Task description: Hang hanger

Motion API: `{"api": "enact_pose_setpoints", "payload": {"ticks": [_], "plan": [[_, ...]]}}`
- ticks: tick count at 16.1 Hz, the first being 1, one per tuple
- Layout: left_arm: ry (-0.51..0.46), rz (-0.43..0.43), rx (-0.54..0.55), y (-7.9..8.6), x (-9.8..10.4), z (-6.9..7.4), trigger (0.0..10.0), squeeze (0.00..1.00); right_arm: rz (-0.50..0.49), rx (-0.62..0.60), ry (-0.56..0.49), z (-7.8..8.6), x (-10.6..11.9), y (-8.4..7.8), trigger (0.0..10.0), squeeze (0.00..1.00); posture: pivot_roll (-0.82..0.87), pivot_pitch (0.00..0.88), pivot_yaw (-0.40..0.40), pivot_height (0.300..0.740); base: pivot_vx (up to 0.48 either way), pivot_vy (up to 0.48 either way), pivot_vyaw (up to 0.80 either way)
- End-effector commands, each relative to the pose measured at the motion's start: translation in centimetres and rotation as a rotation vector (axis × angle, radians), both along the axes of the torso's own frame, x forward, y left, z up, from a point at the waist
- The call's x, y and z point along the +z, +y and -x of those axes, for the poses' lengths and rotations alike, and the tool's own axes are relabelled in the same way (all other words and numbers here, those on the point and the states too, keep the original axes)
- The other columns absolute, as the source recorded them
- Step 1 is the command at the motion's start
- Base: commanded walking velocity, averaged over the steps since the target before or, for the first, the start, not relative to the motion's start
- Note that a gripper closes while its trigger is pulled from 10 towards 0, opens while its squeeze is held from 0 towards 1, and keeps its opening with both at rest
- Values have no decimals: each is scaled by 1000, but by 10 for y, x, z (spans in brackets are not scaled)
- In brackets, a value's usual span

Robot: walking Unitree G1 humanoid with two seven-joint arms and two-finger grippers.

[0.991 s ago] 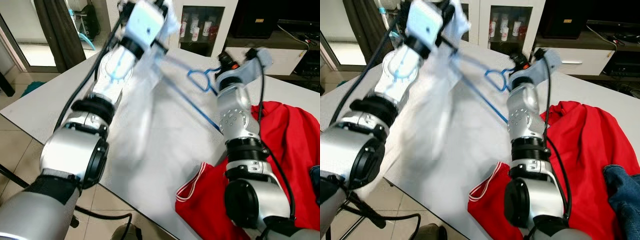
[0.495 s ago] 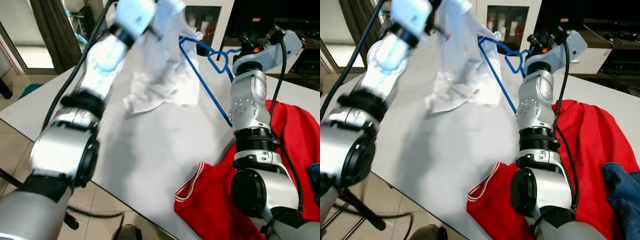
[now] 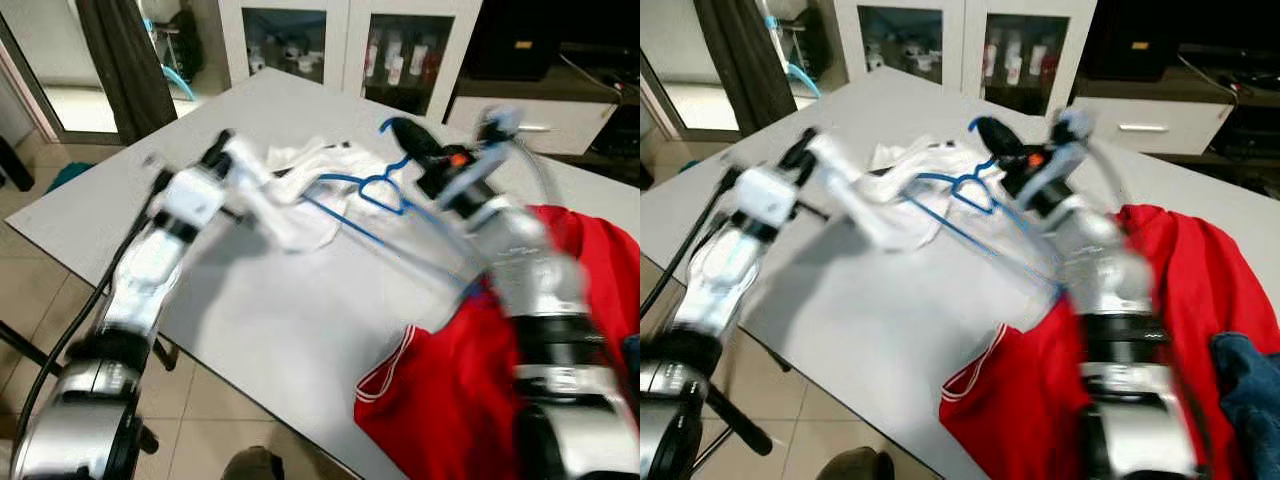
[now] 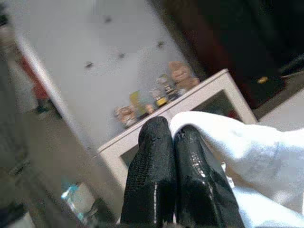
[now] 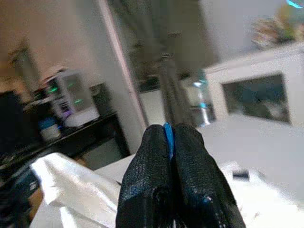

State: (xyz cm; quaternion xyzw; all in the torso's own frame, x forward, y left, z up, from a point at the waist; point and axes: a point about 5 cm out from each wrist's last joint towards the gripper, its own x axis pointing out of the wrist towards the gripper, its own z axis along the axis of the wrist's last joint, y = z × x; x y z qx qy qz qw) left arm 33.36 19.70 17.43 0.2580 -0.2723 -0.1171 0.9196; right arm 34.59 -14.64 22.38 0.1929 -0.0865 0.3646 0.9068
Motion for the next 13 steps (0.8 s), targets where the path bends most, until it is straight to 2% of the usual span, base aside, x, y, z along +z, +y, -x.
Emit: {"api": "enact_pose_setpoints", "payload": {"ticks": [1,3,4,5,6,8,9,10,11,13], "plan": [[-33,38,14,1,8,1,10000,0,11,76,-24,6,3,2,10000,0,54,0,-24,740,0,0,0],[-8,184,103,16,0,15,10000,0,75,226,-83,23,10,-7,10000,0,61,0,-33,740,0,0,0],[12,293,149,23,-3,23,10000,0,67,264,-88,28,13,-13,10000,0,66,0,-32,740,0,0,0],[26,355,173,27,-7,29,10000,0,58,280,-92,30,14,-16,10000,0,70,0,-32,740,0,0,0],[63,443,217,32,-19,42,10000,0,42,300,-103,34,16,-22,10000,0,70,0,-32,740,0,0,0],[129,539,295,39,-41,65,10000,0,8,385,-129,45,19,-27,10000,0,86,0,-34,740,0,0,0],[136,563,313,41,-43,68,10000,0,8,407,-137,47,19,-27,10000,0,91,0,-36,740,0,0,0],[156,532,357,48,-49,74,10000,0,-3,474,-166,55,20,-30,10000,0,98,0,-36,740,0,0,0],[174,483,365,50,-51,80,10000,0,-21,486,-172,56,22,-32,10000,0,100,0,-36,740,0,0,0],[161,216,275,32,-47,94,10000,0,-75,331,-121,34,24,-37,10000,0,99,0,-35,740,0,0,0]]}}
